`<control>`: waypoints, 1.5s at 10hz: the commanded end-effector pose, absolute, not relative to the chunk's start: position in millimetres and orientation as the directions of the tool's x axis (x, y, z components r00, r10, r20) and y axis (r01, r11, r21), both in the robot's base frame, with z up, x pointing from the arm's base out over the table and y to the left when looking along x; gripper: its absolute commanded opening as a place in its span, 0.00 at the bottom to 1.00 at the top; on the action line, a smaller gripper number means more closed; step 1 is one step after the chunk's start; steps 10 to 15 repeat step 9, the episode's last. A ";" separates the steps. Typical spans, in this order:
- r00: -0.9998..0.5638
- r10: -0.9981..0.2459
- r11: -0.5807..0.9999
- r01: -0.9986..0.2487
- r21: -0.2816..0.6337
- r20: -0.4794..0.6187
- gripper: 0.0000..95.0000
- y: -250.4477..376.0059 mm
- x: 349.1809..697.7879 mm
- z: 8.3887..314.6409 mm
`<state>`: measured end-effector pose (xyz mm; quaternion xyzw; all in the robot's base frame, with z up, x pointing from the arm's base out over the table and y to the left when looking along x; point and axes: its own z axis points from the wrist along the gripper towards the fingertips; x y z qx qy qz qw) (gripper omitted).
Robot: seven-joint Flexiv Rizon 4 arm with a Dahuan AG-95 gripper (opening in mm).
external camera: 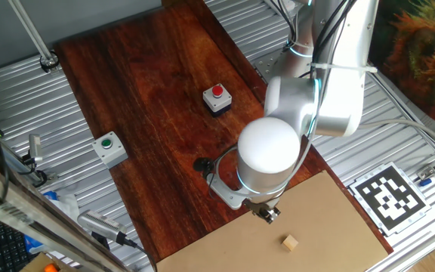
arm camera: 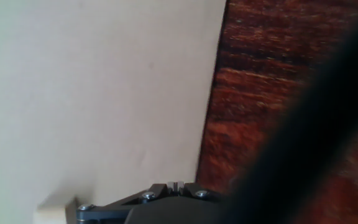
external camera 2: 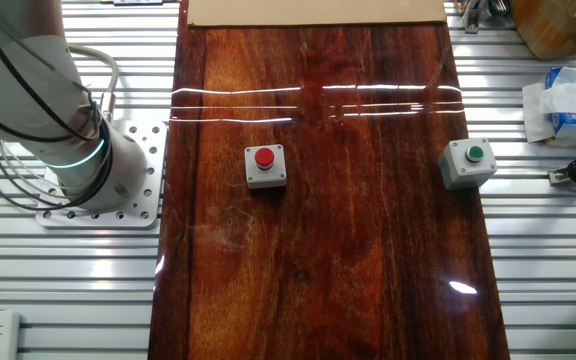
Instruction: Grab the block and place it at the designated location
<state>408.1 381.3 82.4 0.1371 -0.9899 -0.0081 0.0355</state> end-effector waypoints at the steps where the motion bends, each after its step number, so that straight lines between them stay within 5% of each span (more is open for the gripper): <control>1: -0.958 -0.278 0.961 -0.277 0.028 0.071 0.00 382.3 408.5 82.3; 15: -0.951 -0.299 0.954 -0.298 0.028 0.073 0.00 382.3 408.6 82.3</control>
